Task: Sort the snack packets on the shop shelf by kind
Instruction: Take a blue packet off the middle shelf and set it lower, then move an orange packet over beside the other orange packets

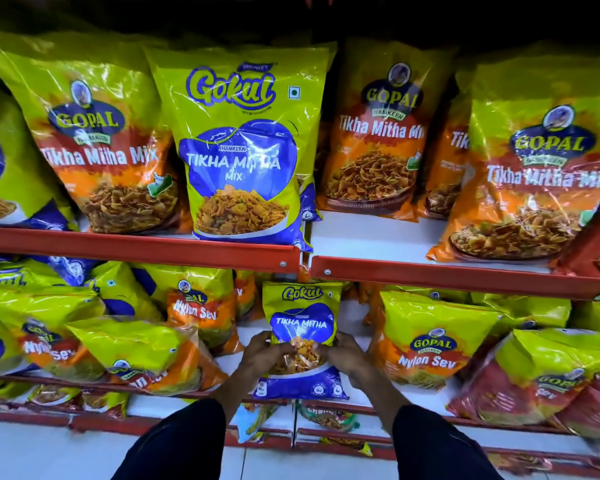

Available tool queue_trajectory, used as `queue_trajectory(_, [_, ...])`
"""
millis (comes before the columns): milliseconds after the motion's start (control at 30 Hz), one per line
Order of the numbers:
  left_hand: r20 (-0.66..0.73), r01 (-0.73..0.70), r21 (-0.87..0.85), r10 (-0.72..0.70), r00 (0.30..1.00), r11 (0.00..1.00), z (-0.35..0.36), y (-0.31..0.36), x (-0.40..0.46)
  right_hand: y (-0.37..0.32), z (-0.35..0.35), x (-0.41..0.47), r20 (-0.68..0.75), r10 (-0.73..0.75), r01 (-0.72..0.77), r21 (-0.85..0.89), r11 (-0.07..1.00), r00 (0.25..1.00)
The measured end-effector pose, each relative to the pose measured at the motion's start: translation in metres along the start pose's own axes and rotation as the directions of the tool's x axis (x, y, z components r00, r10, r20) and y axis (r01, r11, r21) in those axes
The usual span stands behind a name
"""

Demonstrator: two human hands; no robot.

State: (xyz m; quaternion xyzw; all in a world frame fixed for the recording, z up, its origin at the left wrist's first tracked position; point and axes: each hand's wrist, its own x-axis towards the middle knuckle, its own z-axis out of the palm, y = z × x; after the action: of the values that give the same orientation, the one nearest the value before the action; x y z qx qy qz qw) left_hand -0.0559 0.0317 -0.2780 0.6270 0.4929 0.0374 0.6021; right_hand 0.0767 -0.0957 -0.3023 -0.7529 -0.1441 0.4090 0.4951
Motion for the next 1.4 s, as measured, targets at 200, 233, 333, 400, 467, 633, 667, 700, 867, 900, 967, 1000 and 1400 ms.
queue_trajectory(200, [0.019,-0.207,0.309,0.211,0.977,0.928,-0.006,0.0,-0.009,-0.003,0.001,-0.012,-0.032,-0.108,0.097,-0.227,0.969,0.994])
queue_trajectory(233, [0.024,-0.288,0.389,0.303,0.953,0.875,-0.008,0.0,-0.015,-0.008,0.001,-0.022,-0.065,-0.17,0.14,-0.32,0.937,0.983])
queue_trajectory(333, [0.046,-0.387,0.659,0.479,0.877,0.645,-0.02,0.001,-0.045,-0.022,-0.001,-0.063,-0.137,-0.45,0.314,-0.54,0.781,0.883])
queue_trajectory(400, [0.046,-0.408,0.787,0.616,0.786,0.462,-0.031,0.002,-0.066,-0.035,-0.002,-0.089,-0.149,-0.616,0.403,-0.635,0.659,0.773])
queue_trajectory(467, [0.033,-0.431,0.838,0.758,0.651,0.334,-0.046,0.011,-0.089,-0.058,-0.002,-0.109,-0.142,-0.787,0.494,-0.707,0.505,0.6])
queue_trajectory(633, [-0.003,-0.314,0.933,0.878,0.479,0.174,-0.089,0.051,-0.135,-0.136,0.014,-0.133,0.009,-0.967,0.611,-0.777,0.153,0.255])
queue_trajectory(667, [-0.028,-0.282,0.944,0.891,0.454,0.173,-0.101,0.059,-0.142,-0.152,0.022,-0.138,0.041,-0.97,0.605,-0.788,0.116,0.238])
queue_trajectory(700, [-0.045,-0.261,0.95,0.899,0.436,0.174,-0.111,0.067,-0.147,-0.166,0.03,-0.141,0.069,-0.971,0.593,-0.801,0.083,0.23])
queue_trajectory(867, [-0.13,-0.254,0.942,0.936,0.328,0.22,-0.176,0.098,-0.152,-0.221,0.077,-0.145,0.142,-0.979,0.61,-0.792,-0.022,0.148])
queue_trajectory(900, [-0.138,-0.279,0.933,0.943,0.302,0.226,-0.19,0.103,-0.149,-0.23,0.089,-0.145,0.156,-0.979,0.629,-0.777,-0.039,0.131])
queue_trajectory(967, [-0.157,-0.34,0.91,0.956,0.249,0.238,-0.216,0.11,-0.142,-0.245,0.114,-0.144,0.156,-0.979,0.665,-0.746,-0.027,0.135])
queue_trajectory(1000, [-0.187,-0.381,0.887,0.957,0.222,0.261,-0.229,0.112,-0.136,-0.253,0.13,-0.142,0.129,-0.98,0.687,-0.726,0.01,0.15])
queue_trajectory(1400, [-0.446,-0.719,0.414,0.813,0.375,0.559,-0.305,0.152,-0.077,-0.31,0.209,-0.107,-0.253,-0.711,0.578,-0.439,0.688,0.656])
